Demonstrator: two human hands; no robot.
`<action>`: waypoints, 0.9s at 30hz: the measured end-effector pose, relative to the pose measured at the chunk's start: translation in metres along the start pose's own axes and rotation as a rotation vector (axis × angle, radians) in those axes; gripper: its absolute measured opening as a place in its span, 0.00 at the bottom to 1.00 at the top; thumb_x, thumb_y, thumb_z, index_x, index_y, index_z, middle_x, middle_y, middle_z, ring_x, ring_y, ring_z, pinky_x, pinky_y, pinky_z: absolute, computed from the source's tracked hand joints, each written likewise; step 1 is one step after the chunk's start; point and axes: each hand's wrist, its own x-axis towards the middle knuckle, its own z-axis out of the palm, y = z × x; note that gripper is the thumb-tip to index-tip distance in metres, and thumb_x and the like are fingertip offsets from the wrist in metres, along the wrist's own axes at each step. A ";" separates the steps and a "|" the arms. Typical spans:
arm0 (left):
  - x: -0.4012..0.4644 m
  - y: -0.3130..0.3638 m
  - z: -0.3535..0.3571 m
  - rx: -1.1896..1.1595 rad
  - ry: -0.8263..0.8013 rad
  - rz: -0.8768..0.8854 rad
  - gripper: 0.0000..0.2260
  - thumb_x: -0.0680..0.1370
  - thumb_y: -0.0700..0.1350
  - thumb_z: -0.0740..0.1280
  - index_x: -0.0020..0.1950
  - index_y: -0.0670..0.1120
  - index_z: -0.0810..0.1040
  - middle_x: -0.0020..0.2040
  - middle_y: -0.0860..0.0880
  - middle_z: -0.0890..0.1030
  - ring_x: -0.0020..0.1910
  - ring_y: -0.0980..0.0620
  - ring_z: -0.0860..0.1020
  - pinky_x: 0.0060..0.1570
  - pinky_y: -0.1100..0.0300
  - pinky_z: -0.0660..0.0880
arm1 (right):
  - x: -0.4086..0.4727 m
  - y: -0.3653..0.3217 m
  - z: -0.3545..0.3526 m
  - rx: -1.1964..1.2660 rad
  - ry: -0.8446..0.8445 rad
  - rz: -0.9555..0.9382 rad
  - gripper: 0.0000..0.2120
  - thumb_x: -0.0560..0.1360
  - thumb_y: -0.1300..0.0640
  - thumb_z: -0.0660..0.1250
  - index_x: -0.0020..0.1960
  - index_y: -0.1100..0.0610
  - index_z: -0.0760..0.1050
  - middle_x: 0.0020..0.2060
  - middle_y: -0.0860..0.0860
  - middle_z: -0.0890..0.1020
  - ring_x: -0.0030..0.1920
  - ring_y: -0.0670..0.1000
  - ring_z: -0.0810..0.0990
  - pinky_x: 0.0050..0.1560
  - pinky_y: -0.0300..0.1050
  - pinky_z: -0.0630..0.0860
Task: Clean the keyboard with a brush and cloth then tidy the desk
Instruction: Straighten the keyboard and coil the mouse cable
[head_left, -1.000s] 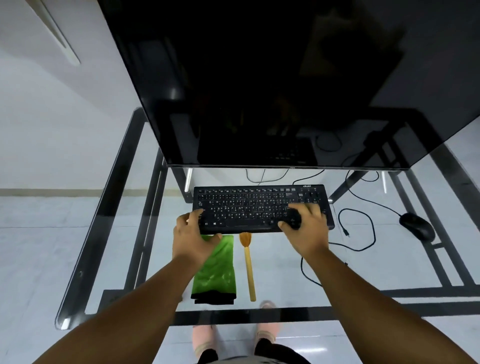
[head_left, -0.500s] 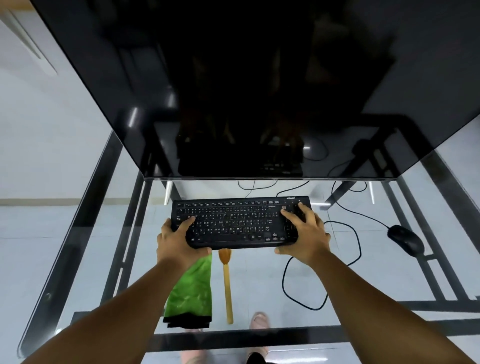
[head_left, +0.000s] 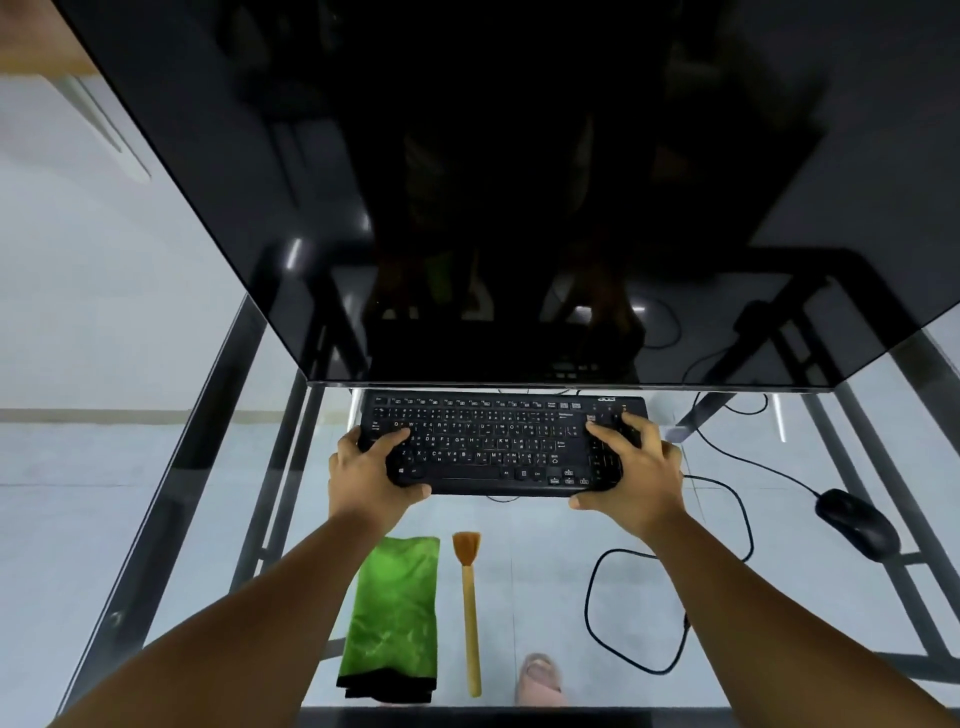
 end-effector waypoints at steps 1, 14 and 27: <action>0.004 0.001 0.000 -0.006 -0.001 -0.005 0.35 0.64 0.53 0.79 0.69 0.60 0.71 0.73 0.43 0.60 0.70 0.42 0.62 0.71 0.48 0.63 | 0.004 -0.001 -0.001 -0.004 -0.002 0.001 0.48 0.52 0.37 0.80 0.69 0.31 0.65 0.72 0.41 0.58 0.66 0.58 0.60 0.68 0.56 0.65; 0.040 0.011 0.012 0.007 -0.015 0.007 0.33 0.65 0.53 0.79 0.69 0.61 0.72 0.74 0.45 0.60 0.70 0.43 0.62 0.70 0.50 0.63 | 0.039 0.002 0.005 -0.025 0.003 0.027 0.46 0.53 0.36 0.79 0.69 0.32 0.66 0.72 0.42 0.57 0.67 0.57 0.59 0.69 0.55 0.65; 0.050 0.010 0.018 0.009 -0.005 0.003 0.34 0.65 0.54 0.78 0.69 0.61 0.71 0.75 0.45 0.58 0.71 0.43 0.60 0.71 0.49 0.62 | 0.052 0.002 0.007 -0.012 0.003 0.031 0.46 0.54 0.37 0.79 0.69 0.33 0.66 0.71 0.43 0.61 0.67 0.57 0.59 0.69 0.55 0.65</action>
